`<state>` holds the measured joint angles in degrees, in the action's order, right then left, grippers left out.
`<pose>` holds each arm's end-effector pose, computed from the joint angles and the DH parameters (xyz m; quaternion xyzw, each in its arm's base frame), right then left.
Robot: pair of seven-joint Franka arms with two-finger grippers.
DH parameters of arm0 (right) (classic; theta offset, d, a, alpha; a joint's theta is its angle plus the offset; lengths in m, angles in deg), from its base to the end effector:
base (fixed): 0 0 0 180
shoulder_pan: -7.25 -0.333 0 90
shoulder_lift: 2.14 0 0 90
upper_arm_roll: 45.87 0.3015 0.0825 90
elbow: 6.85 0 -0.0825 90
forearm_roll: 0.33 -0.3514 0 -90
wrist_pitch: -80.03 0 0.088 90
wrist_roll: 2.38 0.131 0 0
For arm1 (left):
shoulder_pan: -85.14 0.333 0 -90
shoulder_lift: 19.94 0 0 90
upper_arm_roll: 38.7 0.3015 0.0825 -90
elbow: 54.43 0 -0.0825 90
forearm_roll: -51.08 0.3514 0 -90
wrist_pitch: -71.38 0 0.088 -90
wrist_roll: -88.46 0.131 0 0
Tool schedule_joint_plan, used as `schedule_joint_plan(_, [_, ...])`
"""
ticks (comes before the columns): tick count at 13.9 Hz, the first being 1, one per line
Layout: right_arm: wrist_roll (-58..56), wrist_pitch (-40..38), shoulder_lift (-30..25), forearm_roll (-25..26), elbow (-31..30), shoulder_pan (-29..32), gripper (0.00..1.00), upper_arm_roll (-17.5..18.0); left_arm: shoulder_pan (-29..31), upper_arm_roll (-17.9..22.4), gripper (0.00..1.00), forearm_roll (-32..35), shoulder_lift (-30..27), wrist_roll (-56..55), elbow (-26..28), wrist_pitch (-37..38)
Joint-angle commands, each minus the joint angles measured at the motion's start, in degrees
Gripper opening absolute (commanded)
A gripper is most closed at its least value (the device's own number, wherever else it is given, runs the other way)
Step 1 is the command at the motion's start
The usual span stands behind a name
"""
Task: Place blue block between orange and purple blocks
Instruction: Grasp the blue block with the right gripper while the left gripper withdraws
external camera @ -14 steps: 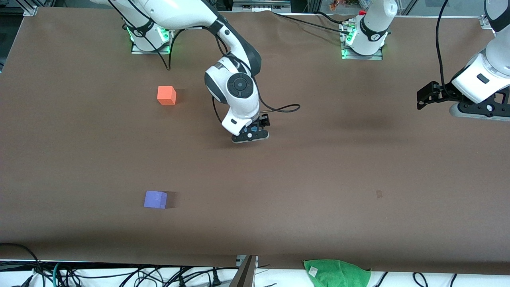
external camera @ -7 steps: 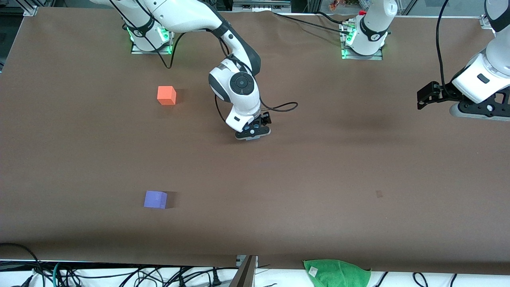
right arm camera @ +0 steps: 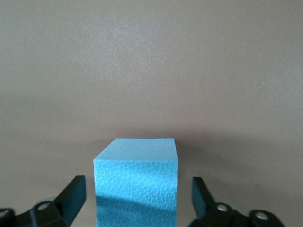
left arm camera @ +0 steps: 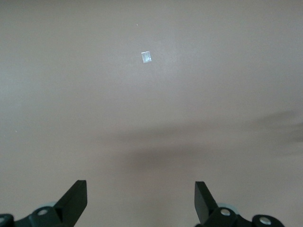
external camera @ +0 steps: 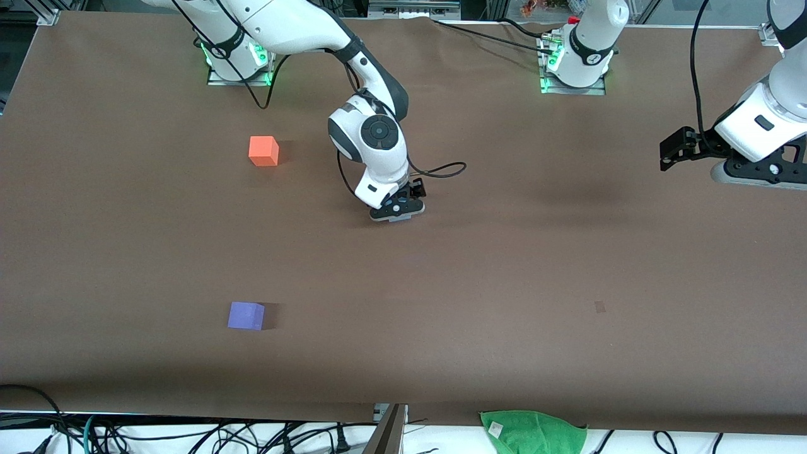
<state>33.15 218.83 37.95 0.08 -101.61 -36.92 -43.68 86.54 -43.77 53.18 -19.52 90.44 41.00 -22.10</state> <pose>0.4585 0.4768 0.1968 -0.9951 -0.0920 -0.0199 0.0301 0.5244 -0.0289 0.5457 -0.9983 0.0508 0.0204 0.0182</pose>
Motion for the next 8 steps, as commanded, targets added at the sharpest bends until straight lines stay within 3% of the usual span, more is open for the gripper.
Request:
schedule_joint_plan(1, [1.03, 0.94, -0.90, 0.91, -1.31, -0.66, 0.52, -0.52, -0.43, 0.15, 1.00, -0.43, -0.43, 1.36, -0.77, 1.10])
schedule_joint_plan(2, [1.03, 0.94, -0.90, 0.91, -1.31, -0.66, 0.43, -0.52, -0.43, 0.15, 1.00, -0.43, -0.43, 1.18, -0.77, 1.10])
schedule_joint_plan(3, [0.94, 0.94, -0.98, 0.91, -1.31, -0.66, 0.41, -0.52, -0.43, 0.07, 1.00, -0.43, -0.43, 1.18, -0.77, 1.10])
schedule_joint_plan(5, [0.07, 0.24, -2.47, 0.91, -1.13, -0.22, 0.41, -0.78, -0.43, 0.07, 1.00, -0.43, -0.43, 1.18, -0.77, 1.10])
schedule_joint_plan(8, [-2.39, -7.29, -7.38, 0.65, -1.31, 0.13, 0.41, -4.38, -0.43, 0.15, 1.00, -0.43, -0.43, 1.09, -0.68, 1.10])
